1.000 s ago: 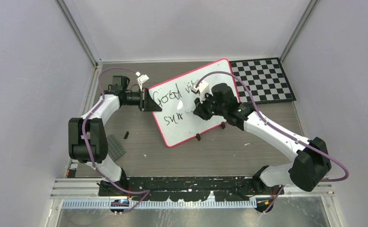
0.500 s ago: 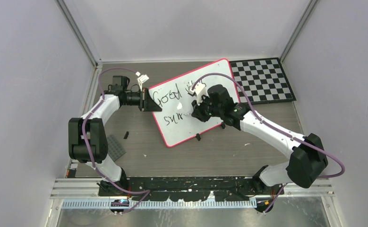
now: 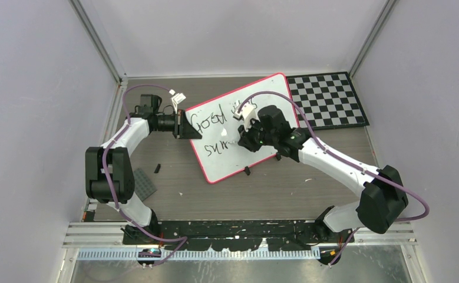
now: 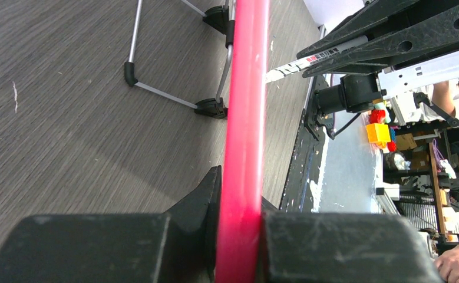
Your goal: Write a sentence on the whiteboard
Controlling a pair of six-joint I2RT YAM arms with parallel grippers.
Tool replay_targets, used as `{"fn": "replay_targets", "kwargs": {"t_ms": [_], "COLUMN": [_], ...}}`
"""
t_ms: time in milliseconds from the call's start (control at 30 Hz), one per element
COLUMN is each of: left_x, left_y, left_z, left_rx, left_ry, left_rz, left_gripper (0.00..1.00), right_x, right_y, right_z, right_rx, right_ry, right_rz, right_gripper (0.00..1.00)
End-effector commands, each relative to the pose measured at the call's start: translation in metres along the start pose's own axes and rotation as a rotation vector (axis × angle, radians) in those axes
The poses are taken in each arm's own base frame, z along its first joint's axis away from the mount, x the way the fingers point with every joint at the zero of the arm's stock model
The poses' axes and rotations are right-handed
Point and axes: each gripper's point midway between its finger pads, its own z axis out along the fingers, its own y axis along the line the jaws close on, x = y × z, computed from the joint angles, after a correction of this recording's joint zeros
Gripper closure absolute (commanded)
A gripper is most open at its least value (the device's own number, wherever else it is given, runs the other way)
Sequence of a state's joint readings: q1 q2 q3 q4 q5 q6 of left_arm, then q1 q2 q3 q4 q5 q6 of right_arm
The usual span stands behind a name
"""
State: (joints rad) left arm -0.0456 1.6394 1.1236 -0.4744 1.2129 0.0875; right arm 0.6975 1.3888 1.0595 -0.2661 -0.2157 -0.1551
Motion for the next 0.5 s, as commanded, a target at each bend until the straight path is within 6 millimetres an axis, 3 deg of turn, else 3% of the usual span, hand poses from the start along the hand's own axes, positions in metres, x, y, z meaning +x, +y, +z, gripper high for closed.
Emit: {"fn": "replay_targets", "kwargs": {"t_ms": [0,267,467], "left_x": [0.016,0.016,0.015], "left_y": [0.003,0.002,0.002], "left_z": [0.001,0.001,0.0], "left_rx": [-0.046,-0.049,-0.049], "left_ry": [0.045,0.045,0.043], "left_rz": [-0.075,-0.077,-0.077], "left_gripper": [1.0,1.0,1.0], "right_x": [-0.005,0.005,0.0], "right_y": [-0.003,-0.007,-0.021], "right_z": [0.0,-0.008,-0.017], "right_rx": [0.013,0.031,0.073], "right_ry": [-0.023,-0.002,-0.006], "right_rz": [-0.038,-0.041,-0.046], "right_gripper": [1.0,1.0,1.0]}}
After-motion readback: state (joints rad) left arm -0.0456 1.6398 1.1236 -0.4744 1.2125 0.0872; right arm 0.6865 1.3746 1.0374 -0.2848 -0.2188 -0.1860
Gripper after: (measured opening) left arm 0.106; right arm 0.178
